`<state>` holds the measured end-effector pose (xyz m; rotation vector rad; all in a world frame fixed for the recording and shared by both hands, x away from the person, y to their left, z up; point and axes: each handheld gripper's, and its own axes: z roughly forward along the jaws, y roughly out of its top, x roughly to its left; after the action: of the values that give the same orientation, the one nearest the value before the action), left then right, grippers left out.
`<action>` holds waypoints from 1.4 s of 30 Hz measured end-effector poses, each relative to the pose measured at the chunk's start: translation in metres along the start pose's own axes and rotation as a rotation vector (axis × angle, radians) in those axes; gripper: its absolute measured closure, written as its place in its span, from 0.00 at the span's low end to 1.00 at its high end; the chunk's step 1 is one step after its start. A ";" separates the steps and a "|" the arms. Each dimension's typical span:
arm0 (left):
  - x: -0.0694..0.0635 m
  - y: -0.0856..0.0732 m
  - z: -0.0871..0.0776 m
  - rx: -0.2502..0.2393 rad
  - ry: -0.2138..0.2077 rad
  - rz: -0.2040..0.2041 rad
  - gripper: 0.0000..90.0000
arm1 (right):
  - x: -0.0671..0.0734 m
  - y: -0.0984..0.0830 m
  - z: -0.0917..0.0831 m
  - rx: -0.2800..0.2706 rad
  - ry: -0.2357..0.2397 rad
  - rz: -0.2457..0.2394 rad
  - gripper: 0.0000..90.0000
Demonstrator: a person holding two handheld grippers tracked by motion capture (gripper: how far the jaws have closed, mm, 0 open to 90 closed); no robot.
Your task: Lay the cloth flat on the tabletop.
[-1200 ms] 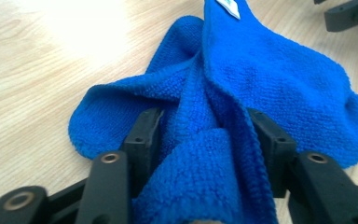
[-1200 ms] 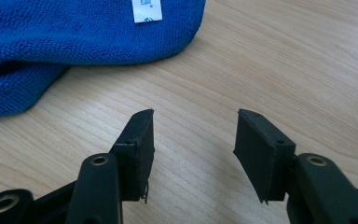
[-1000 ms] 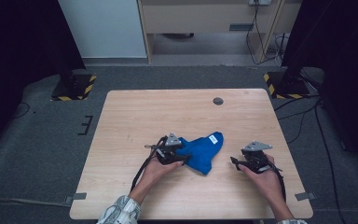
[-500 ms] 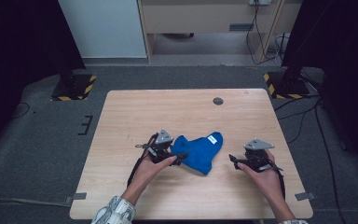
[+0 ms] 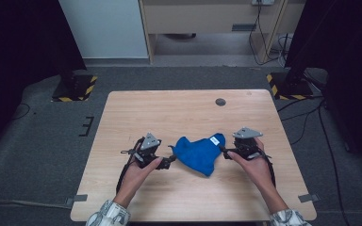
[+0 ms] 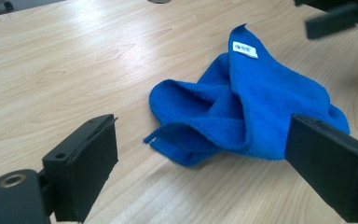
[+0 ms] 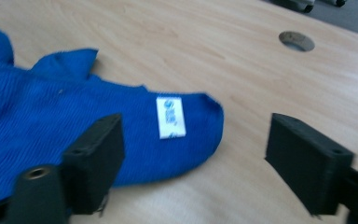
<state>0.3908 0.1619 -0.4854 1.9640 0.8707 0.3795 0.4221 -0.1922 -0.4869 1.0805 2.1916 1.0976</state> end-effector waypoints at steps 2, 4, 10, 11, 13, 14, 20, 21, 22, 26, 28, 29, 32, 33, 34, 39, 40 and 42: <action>-0.002 -0.003 -0.001 0.004 0.009 0.007 0.10 | -0.004 0.005 0.004 -0.011 -0.006 0.004 0.29; -0.003 -0.006 -0.001 0.003 0.011 0.001 0.10 | -0.010 0.010 0.008 -0.019 -0.002 0.031 0.36; -0.003 -0.015 -0.001 -0.012 0.027 -0.061 0.12 | -0.024 0.011 0.026 -0.037 0.017 0.090 0.59; -0.004 -0.017 -0.001 -0.003 0.033 -0.056 0.12 | -0.026 0.011 0.029 -0.038 0.005 0.081 0.64; -0.003 -0.019 -0.001 -0.006 0.029 -0.063 0.13 | -0.027 0.010 0.030 -0.037 -0.008 0.070 0.69; -0.003 -0.019 -0.001 -0.003 0.030 -0.063 0.14 | -0.028 0.008 0.029 -0.044 -0.002 0.084 0.72; -0.001 -0.020 -0.002 0.012 0.042 -0.060 0.21 | -0.038 0.002 0.027 -0.047 -0.018 0.104 0.84; -0.001 -0.020 -0.003 0.010 0.044 -0.056 0.22 | -0.037 0.002 0.028 -0.045 -0.023 0.099 0.85; 0.000 -0.020 -0.003 0.006 0.043 -0.058 0.23 | -0.038 0.002 0.029 -0.044 -0.022 0.091 0.85; 0.003 -0.021 -0.003 0.010 0.054 -0.072 0.27 | -0.036 0.001 0.033 -0.039 0.002 0.096 0.80; 0.003 -0.021 -0.004 0.018 0.057 -0.069 0.28 | -0.035 0.000 0.037 -0.035 0.017 0.098 0.75; 0.002 -0.021 -0.004 0.019 0.057 -0.067 0.28 | -0.033 0.000 0.039 -0.029 0.021 0.101 0.72; 0.002 -0.021 -0.004 0.018 0.061 -0.063 0.29 | -0.034 0.000 0.043 -0.023 0.034 0.105 0.61; 0.002 -0.021 -0.004 0.019 0.061 -0.066 0.29 | -0.033 0.000 0.044 -0.017 0.038 0.116 0.58; 0.002 -0.021 -0.003 0.020 0.062 -0.065 0.29 | -0.033 0.000 0.045 -0.015 0.042 0.109 0.54; 0.002 -0.021 -0.004 0.017 0.063 -0.064 0.29 | -0.028 0.001 0.055 0.015 0.044 0.086 0.44; 0.002 -0.021 -0.004 0.016 0.062 -0.065 0.29 | -0.027 0.000 0.057 0.023 0.044 0.085 0.44; 0.003 -0.021 -0.005 0.017 0.064 -0.065 0.29 | -0.026 -0.001 0.061 0.039 0.050 0.088 0.44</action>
<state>0.3813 0.1736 -0.5012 1.9424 0.9795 0.3999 0.4783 -0.1856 -0.5213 1.1879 2.2315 1.1354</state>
